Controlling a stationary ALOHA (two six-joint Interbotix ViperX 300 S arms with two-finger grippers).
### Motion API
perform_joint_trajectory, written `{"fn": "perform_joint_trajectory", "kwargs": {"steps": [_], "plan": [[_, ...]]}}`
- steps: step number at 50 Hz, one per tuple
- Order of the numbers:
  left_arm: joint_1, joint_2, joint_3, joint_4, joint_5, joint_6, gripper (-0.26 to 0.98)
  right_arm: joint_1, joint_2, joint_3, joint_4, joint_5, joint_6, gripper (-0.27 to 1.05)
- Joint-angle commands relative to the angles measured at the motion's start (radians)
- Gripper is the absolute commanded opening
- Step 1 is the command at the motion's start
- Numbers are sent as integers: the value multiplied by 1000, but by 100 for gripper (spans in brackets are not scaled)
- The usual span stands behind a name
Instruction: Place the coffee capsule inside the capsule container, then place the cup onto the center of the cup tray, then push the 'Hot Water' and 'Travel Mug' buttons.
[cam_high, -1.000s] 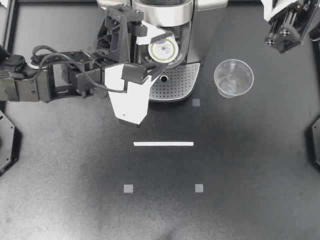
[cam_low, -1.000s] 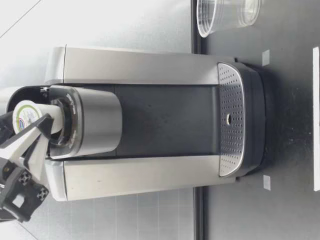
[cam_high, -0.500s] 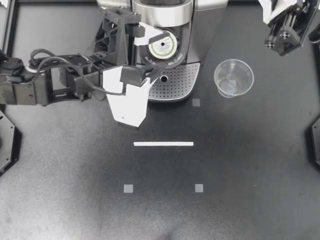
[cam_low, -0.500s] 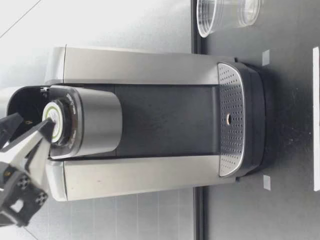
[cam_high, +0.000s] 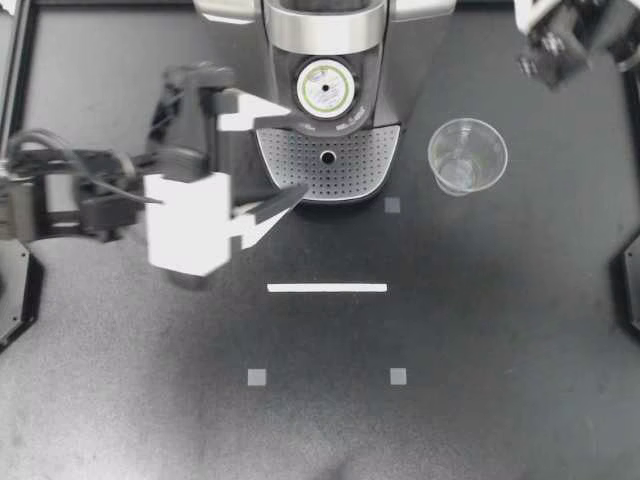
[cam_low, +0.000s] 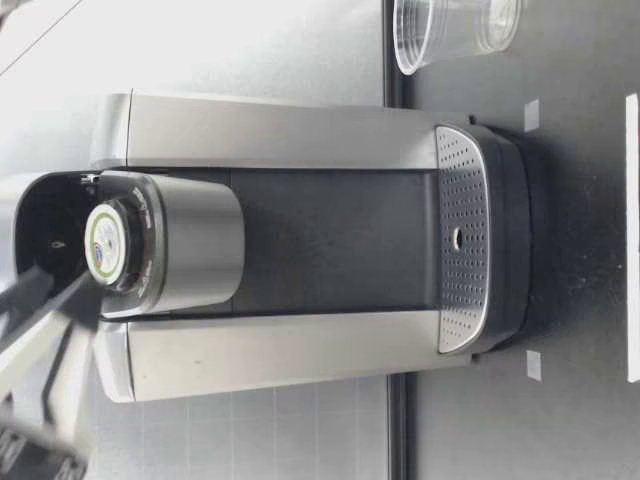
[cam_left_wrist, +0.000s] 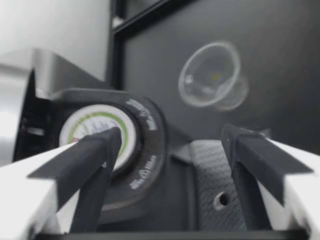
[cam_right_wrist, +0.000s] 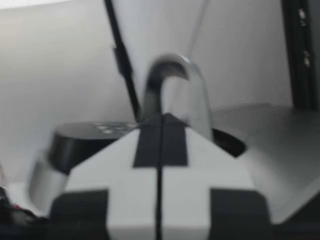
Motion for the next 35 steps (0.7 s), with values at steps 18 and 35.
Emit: {"fn": "perform_joint_trajectory", "kwargs": {"steps": [18,35], "plan": [[60,-198,276,3,-365,-387,73,-112,114,-250,-38,268,-5,0],[124,-284,411,-35,-563,-480,70,-126,238,-374,-80,319,-5,0]]}}
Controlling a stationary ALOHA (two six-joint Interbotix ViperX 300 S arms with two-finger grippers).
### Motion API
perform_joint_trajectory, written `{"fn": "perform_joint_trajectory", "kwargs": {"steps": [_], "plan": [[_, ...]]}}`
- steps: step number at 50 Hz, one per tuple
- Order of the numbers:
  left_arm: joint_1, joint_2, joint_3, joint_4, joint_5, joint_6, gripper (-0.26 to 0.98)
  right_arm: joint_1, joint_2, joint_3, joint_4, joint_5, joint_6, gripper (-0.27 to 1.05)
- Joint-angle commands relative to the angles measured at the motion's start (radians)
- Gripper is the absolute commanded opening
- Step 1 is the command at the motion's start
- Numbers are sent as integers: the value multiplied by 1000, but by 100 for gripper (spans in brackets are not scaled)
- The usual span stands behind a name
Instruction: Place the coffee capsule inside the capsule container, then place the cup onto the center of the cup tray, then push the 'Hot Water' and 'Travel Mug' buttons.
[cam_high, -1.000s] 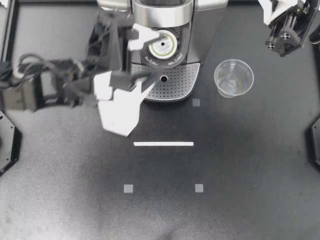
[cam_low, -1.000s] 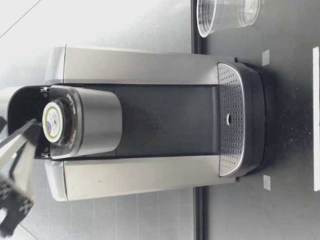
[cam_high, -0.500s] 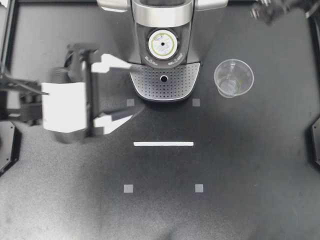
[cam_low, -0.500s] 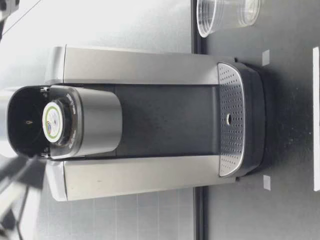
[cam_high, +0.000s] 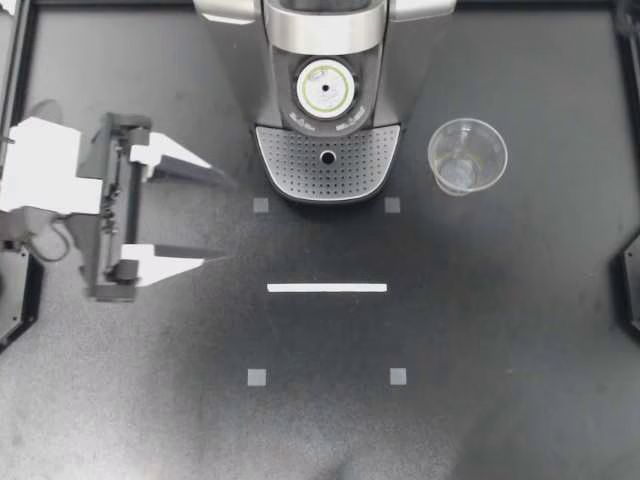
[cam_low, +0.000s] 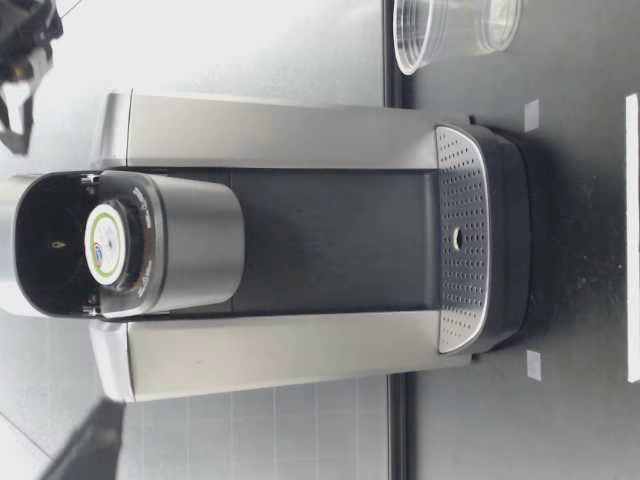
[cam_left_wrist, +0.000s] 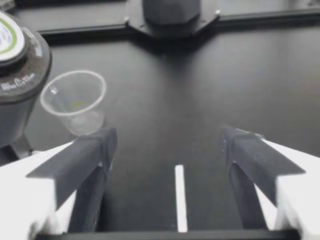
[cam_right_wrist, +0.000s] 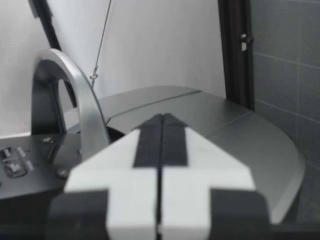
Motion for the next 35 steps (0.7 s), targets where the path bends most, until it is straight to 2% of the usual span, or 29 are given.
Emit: {"fn": "perform_joint_trajectory", "kwargs": {"steps": [1,17,35], "plan": [[6,-21,0,-9,-15,-2,70,-6,12,-52,-3,-3,0,0],[6,-29,9,-12,-15,-2,70,57,52,-103,-5,-3,2,0],[8,-34,6,-12,-12,-2,70,138,25,-89,-5,11,2,0]]}}
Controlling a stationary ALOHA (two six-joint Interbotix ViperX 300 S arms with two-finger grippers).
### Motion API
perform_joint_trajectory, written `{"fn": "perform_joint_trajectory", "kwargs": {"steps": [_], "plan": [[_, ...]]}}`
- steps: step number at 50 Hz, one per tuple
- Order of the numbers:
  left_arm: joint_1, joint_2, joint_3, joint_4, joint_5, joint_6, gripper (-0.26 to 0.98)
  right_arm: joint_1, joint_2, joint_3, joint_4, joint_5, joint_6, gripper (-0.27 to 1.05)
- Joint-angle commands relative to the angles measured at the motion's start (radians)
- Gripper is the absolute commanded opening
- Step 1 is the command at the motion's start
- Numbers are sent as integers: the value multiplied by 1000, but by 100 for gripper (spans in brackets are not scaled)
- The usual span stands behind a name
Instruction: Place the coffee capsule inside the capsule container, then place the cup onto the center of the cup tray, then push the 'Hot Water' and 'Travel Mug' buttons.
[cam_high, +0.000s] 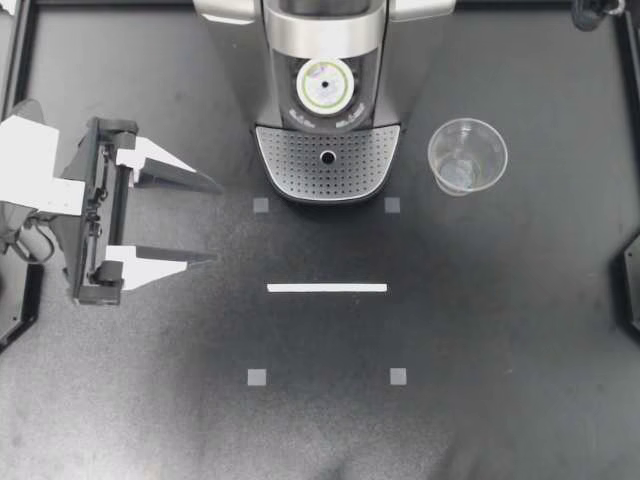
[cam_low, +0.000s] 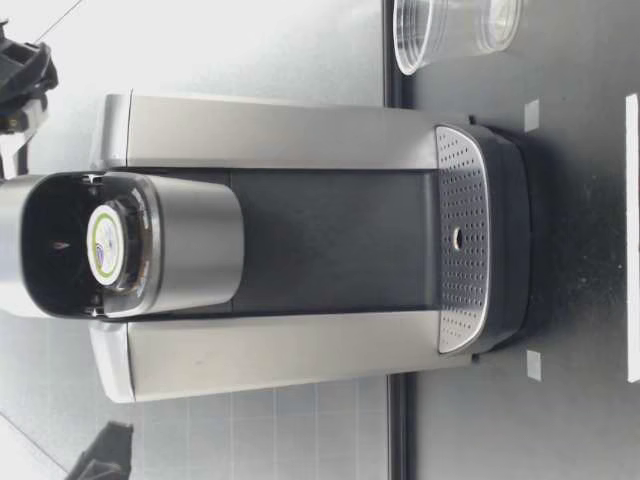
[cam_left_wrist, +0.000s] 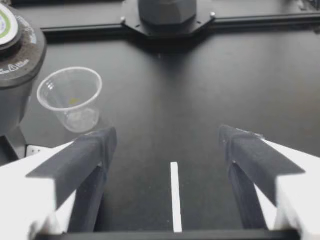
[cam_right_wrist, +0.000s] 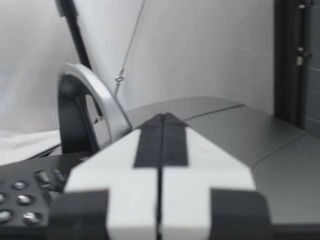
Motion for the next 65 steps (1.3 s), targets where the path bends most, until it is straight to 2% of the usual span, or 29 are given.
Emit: {"fn": "perform_joint_trajectory", "kwargs": {"steps": [1,17,28,50,65], "plan": [[3,-11,-18,-2,-3,-2,70,60,-29,-11,-2,-2,3,0],[3,-15,-15,-2,-6,-2,70,164,-92,109,3,-12,11,0],[3,-15,-12,-2,-6,-2,70,176,-127,175,14,-51,12,0],[5,-9,-11,-6,-8,-2,70,230,-114,221,17,-52,12,0],[3,-8,-6,-6,-8,-2,70,232,-144,291,18,-58,83,0]]}}
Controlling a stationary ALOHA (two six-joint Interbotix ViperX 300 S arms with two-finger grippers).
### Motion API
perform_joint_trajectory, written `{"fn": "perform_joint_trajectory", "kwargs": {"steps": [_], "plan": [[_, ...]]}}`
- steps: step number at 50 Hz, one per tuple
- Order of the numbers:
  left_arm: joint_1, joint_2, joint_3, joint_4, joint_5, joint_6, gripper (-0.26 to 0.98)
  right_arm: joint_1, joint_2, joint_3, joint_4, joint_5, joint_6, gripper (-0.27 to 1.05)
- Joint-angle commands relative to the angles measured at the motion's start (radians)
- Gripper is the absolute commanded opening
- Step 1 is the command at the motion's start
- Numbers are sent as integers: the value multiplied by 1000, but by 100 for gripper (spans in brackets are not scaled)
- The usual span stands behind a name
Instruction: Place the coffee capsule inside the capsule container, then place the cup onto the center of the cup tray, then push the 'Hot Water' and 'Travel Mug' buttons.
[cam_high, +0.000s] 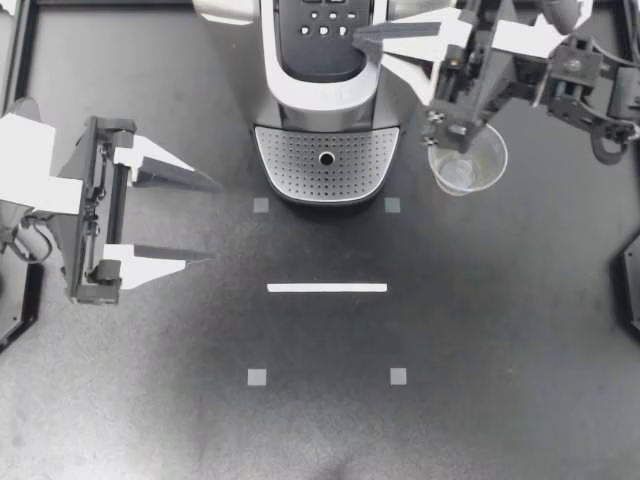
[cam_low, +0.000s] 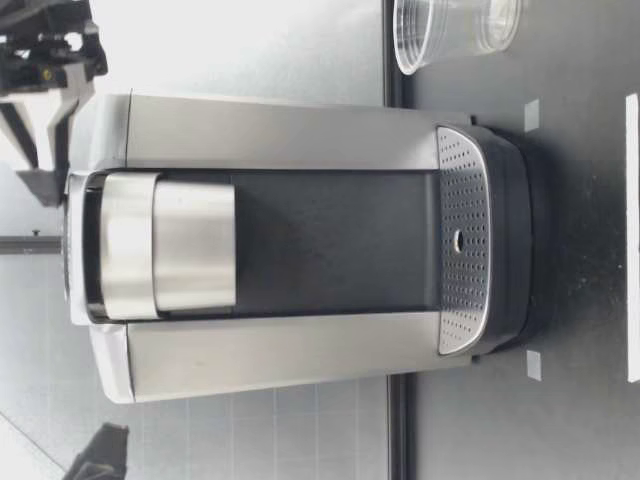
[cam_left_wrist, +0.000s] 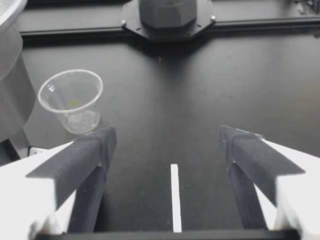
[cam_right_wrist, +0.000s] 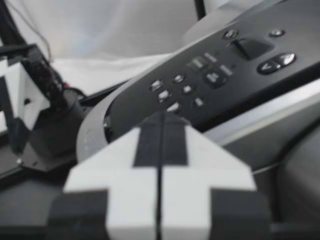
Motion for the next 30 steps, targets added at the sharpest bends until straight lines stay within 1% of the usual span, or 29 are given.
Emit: {"fn": "perform_joint_trajectory", "kwargs": {"steps": [1,8,17,25,30], "plan": [[3,-3,-11,0,-6,-2,70,3,-32,6,2,0,8,0],[2,-2,-8,-2,-12,-2,70,3,-117,66,17,15,52,0],[2,-2,-2,-2,-15,0,70,-20,-238,244,87,109,169,0],[2,0,5,-2,-11,0,70,-25,-295,394,115,172,321,0],[8,0,9,-2,-11,2,70,-32,-311,440,115,204,399,0]]}}
